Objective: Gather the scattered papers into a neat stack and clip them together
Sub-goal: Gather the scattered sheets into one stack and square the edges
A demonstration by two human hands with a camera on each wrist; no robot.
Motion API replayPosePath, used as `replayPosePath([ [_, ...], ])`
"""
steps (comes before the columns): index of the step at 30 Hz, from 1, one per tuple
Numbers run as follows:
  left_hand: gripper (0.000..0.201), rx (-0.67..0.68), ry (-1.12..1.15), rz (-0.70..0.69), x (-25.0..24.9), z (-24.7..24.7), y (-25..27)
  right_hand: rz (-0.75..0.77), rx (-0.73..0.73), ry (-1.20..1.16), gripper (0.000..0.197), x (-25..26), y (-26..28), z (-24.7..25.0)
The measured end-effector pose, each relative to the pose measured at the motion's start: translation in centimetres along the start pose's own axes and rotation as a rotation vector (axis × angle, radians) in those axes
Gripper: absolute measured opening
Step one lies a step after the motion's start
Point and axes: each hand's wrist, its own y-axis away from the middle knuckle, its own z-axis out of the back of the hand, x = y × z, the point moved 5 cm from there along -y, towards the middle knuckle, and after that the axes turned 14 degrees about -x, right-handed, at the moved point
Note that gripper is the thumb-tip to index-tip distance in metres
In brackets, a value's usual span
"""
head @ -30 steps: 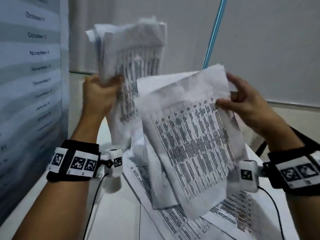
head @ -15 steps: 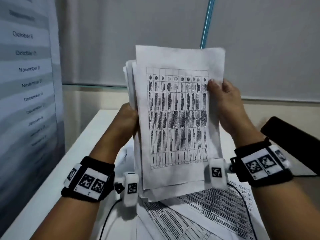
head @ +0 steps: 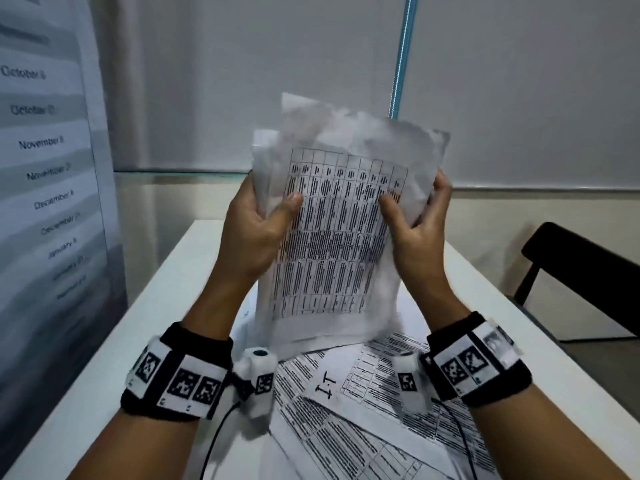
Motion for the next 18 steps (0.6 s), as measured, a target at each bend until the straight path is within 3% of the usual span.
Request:
replayPosePath([
  [3,0.039,0.149,0.132,0.345,2.6,-0.3,0.2,-0.309,0.035,-0.017,0.046,-2.6,0.8,0.5],
  [4,0.042,0.171,0.113,0.384,3.2,-0.3,0.3,-0.36,0.042,-0.017,0.041,-2.9,0.8,0.7],
  [9,0.026,0.088,0.112,0.275,2.0,0.5,-0.7,-0.255,0.054,-0.055,0.026,-0.5,-0.5,1.1],
  [12,0.019,0.207,0.131,0.277,2.1,0.2,-0.4,-0.249,0.093,-0.064,0.022,-0.7,-0.6,1.3],
  [15,0.019,0.298,-0.081,0.303,4.7,-0.1,0.6,-0.298,0.25,0.028,0.028,-2.8,-0.4,1.8],
  [18,0.019,0.081,-0.098,0.337,5.6,1.1,-0.2,-0.259,0.416,0.343,0.029,-5.5,-0.7,3.9],
])
